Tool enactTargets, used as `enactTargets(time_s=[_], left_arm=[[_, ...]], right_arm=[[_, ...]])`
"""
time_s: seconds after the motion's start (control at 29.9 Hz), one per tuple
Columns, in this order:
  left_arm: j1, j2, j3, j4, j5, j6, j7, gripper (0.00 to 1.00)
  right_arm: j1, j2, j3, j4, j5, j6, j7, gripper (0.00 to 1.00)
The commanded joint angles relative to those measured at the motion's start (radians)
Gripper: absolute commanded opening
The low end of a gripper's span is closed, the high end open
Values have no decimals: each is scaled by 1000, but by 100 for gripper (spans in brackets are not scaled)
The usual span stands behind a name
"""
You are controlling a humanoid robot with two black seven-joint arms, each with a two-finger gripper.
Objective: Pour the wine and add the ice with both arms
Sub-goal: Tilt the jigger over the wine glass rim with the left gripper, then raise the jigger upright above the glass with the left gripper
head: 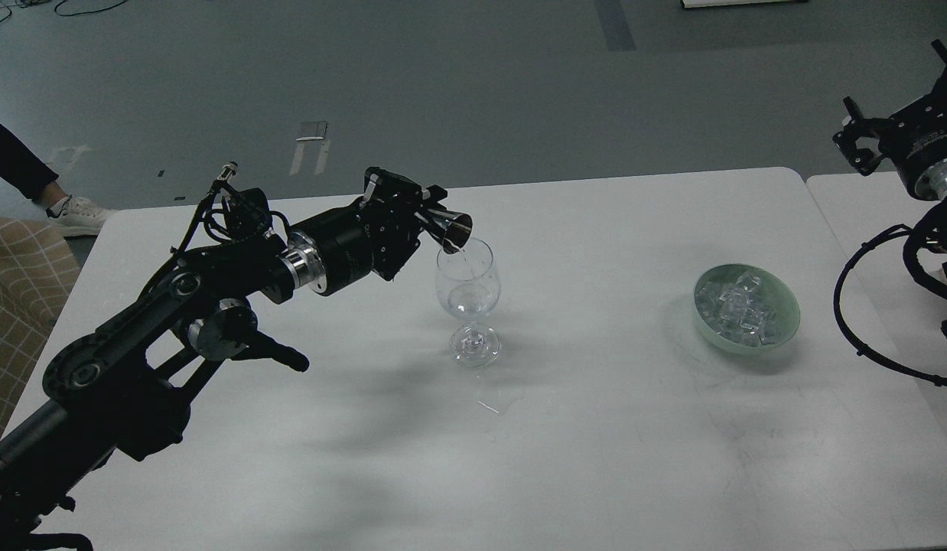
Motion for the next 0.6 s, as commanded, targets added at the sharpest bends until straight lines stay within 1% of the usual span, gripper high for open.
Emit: enactTargets(time_s=[0.0,0.13,0.57], left_arm=[[-9,6,0,0,4,-9,0,0],[-15,16,-1,-12,30,-39,0,0],[-27,39,-3,-51,82,-76,0,0]], right_arm=[[-3,1,1,0,0,0,0,100],[2,1,1,0,0,-3,1,100],[5,1,1,0,0,-3,1,100]])
